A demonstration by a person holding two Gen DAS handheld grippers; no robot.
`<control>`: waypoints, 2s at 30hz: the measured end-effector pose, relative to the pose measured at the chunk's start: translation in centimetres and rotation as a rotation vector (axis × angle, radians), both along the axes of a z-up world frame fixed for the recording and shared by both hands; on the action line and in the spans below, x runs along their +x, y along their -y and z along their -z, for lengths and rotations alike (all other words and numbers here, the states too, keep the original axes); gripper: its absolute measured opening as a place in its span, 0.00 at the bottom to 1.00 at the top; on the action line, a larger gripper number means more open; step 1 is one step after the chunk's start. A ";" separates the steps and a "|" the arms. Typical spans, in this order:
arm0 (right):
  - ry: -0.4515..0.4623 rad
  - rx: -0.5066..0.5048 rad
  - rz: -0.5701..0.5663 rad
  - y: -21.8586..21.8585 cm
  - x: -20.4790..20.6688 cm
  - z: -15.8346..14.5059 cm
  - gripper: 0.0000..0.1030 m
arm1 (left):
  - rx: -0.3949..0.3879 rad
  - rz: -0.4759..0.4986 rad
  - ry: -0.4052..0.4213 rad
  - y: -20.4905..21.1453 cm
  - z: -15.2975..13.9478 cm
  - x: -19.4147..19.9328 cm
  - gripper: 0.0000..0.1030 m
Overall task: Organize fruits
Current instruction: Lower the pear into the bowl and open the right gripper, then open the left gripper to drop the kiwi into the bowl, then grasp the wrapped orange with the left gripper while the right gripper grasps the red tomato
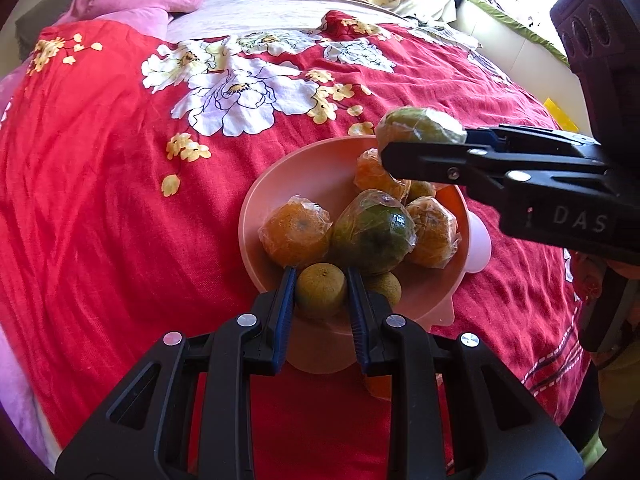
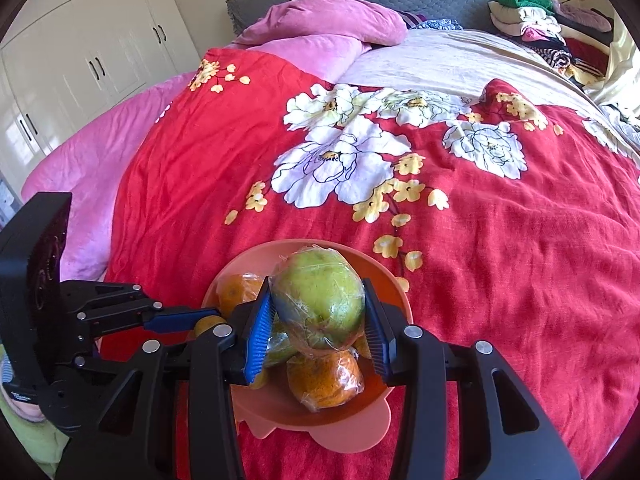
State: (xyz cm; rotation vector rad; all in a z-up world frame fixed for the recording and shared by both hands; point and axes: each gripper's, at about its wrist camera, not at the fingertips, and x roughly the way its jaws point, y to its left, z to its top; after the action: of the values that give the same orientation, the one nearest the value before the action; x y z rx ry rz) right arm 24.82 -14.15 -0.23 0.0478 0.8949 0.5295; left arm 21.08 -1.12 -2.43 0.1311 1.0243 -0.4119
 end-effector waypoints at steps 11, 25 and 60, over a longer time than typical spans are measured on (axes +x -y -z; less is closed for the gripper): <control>-0.014 0.013 -0.004 -0.2 0.0 0.8 0.42 | -0.001 0.003 -0.004 0.1 0.2 0.1 0.18; 0.028 0.028 0.037 2.5 -2.3 -1.4 0.62 | 0.004 0.003 -0.002 0.5 0.2 -0.2 0.18; 0.116 -0.010 0.021 3.4 -12.8 -4.0 0.85 | -0.013 -0.066 0.094 -0.7 -4.9 -4.7 0.74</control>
State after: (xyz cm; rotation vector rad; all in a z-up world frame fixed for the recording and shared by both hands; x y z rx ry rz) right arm 12.01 -17.56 3.81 0.0171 0.7834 0.5036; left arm 16.37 -0.37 2.49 0.1036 0.9303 -0.3497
